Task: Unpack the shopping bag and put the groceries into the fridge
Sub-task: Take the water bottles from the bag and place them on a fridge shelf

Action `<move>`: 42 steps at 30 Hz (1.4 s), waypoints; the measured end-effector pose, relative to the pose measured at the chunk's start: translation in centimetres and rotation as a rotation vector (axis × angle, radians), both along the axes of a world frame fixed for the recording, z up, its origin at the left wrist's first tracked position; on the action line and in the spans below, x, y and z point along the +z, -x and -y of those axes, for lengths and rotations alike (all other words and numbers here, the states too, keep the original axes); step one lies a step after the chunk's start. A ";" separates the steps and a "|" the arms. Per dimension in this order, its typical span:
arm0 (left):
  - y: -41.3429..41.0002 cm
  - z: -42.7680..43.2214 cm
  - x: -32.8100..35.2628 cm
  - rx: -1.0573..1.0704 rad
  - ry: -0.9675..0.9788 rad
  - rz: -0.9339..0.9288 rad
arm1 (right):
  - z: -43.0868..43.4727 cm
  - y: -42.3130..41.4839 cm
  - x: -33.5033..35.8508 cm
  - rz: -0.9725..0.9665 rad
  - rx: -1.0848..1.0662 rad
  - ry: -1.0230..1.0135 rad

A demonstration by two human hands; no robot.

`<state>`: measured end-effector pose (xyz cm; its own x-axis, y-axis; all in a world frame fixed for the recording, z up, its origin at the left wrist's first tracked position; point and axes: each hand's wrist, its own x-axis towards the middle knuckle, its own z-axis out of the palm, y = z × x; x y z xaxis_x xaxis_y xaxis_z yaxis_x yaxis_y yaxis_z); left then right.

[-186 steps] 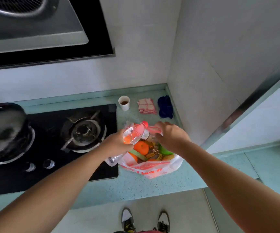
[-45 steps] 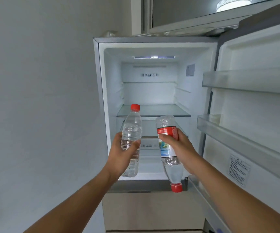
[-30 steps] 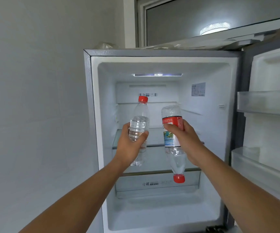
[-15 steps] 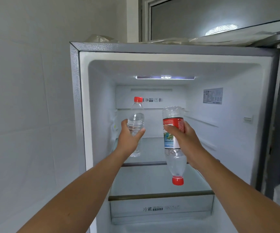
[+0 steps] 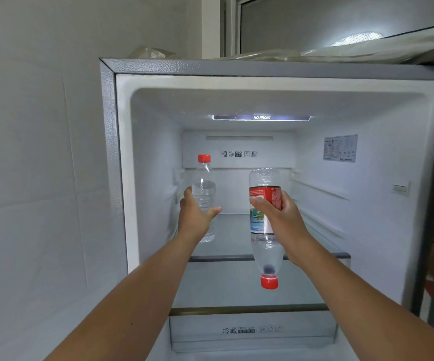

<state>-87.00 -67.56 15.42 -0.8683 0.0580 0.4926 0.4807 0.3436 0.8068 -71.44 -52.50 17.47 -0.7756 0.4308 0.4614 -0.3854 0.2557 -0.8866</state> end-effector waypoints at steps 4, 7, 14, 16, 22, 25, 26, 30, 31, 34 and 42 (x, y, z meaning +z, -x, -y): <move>-1.8 0.5 -0.2 0.043 0.053 -0.043 | 0.8 -0.9 -0.2 0.005 -0.013 -0.013; -4.5 1.3 -0.6 0.032 0.091 -0.177 | 1.4 -1.7 0.0 0.007 -0.017 -0.008; -11.2 3.4 -2.4 -0.322 0.049 -0.219 | 2.3 -4.1 0.4 0.021 -0.038 -0.022; -12.8 3.4 -2.9 -0.511 0.061 -0.065 | 2.4 -4.9 0.6 0.024 -0.044 -0.014; -15.3 2.0 -3.8 -0.726 0.172 0.163 | 3.2 -6.4 1.4 -0.007 -0.013 0.066; -15.7 1.9 -3.6 -0.688 0.131 0.179 | 3.4 -6.9 1.6 -0.005 -0.001 0.080; -15.8 2.0 -3.5 -0.681 0.114 0.182 | 3.3 -7.0 1.7 -0.013 -0.010 0.086; -15.7 2.5 -2.6 -0.637 0.081 0.202 | 1.9 -7.0 1.9 -0.037 -0.266 -0.179; -15.3 2.6 -2.2 -0.600 0.107 0.175 | 1.5 -7.0 1.8 -0.025 -0.366 -0.363; -14.6 3.2 -0.8 -0.514 0.229 0.064 | 0.8 -7.5 1.0 0.043 -0.667 -1.067; -13.8 4.5 3.1 -0.394 0.476 -0.076 | 0.3 -5.1 -0.6 -0.056 -0.791 -1.554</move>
<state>-73.24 -72.04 18.52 -0.7002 0.5956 0.3937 0.6949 0.4422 0.5671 -66.32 -52.85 16.85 -0.5845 -0.1663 0.7942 0.2231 0.9081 0.3543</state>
